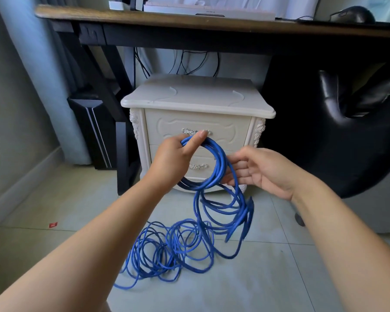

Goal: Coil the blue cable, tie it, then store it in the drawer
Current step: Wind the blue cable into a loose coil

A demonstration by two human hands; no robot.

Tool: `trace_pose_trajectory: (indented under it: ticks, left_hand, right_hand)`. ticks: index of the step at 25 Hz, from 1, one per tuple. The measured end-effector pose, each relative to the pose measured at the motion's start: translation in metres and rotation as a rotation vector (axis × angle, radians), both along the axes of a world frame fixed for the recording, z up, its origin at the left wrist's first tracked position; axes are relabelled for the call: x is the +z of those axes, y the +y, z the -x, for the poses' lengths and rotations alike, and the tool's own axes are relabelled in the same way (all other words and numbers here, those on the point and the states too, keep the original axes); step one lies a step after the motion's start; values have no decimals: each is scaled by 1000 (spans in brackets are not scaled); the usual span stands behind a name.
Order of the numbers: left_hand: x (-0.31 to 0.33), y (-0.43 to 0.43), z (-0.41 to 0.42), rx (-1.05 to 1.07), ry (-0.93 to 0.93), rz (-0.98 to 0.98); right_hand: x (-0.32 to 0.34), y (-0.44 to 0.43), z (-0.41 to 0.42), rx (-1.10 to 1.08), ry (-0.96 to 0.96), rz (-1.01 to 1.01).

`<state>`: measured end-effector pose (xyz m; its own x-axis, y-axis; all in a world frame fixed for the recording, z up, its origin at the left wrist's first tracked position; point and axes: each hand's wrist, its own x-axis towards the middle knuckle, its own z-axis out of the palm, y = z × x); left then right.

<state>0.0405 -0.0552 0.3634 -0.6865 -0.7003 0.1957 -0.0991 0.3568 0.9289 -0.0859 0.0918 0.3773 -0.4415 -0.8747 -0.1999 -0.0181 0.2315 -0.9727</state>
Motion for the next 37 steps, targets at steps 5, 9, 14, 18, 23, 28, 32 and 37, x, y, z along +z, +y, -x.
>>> trace_pose_trajectory:
  ticks: [5, 9, 14, 18, 23, 28, 32, 37]
  left_hand:
    - [1, 3, 0, 103, 83, -173]
    - [-1, 22, 9, 89, 171, -250]
    - [-1, 22, 5, -99, 156, -307]
    - [-10, 16, -6, -207, -10, -382]
    - [-1, 14, -5, -90, 75, -542]
    - [-8, 25, -1, -54, -71, -456]
    - [-11, 41, 1, -291, -17, -293]
    - [-26, 55, 15, -256, -49, -12]
  right_hand:
    - [0, 2, -12, 104, 28, -19]
    - [-15, -20, -25, -126, 107, 148]
    - [-17, -21, -24, -325, -168, 327]
    - [-18, -18, -18, -405, -168, 313]
    - [-17, -16, -19, -352, 33, 262]
    - [-7, -12, -24, -402, -193, 405]
    - [-9, -17, -32, -477, -246, 499]
    - [-12, -21, -37, -572, -240, 501]
